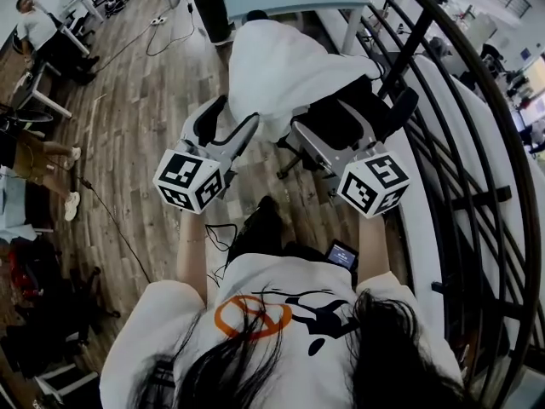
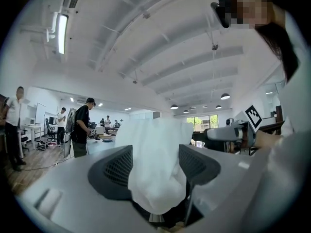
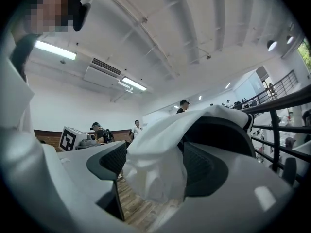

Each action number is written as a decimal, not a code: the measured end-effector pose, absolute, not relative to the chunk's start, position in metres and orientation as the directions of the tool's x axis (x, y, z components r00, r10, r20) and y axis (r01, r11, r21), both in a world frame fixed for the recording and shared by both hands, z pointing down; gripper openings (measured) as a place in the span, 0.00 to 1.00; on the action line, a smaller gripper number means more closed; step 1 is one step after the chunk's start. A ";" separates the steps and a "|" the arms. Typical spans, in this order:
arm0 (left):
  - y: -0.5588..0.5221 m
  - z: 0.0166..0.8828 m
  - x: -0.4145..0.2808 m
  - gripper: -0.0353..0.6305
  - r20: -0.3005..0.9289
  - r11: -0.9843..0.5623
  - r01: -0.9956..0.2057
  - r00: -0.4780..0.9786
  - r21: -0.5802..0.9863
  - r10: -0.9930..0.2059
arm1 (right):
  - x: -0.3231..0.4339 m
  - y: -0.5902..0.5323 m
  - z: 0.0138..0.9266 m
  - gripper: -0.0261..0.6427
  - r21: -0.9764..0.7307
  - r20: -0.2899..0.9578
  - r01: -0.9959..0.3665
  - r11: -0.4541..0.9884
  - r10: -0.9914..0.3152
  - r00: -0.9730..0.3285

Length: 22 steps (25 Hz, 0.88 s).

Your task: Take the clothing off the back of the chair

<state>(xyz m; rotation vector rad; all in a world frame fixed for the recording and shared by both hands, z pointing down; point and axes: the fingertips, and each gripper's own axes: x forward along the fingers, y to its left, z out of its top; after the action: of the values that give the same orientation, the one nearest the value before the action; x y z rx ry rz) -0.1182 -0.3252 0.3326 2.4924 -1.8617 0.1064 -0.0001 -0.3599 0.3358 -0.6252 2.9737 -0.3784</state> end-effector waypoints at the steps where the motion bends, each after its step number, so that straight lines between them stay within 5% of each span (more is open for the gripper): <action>1: -0.328 0.333 -0.120 0.49 0.075 -0.290 -0.957 0.288 -0.018 -0.955 | -0.001 -0.363 0.337 0.60 -0.256 -0.024 -0.391 0.884 -0.411 -0.912; 10: -0.358 0.336 -0.134 0.66 0.039 -0.396 -0.911 0.402 0.112 -0.915 | -0.014 -0.390 0.343 0.60 -0.322 -0.026 -0.415 0.851 -0.446 -0.894; 22: -0.415 0.366 -0.146 0.68 0.144 -0.533 -0.836 0.548 0.132 -0.824 | -0.062 -0.430 0.367 0.53 -0.366 0.062 -0.423 0.829 -0.432 -0.900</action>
<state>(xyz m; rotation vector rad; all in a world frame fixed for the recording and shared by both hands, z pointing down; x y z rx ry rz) -0.1459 -0.4145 0.3662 2.5976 -1.4075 0.0946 -0.0624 -0.4297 0.3675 -0.6965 2.9822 -0.5876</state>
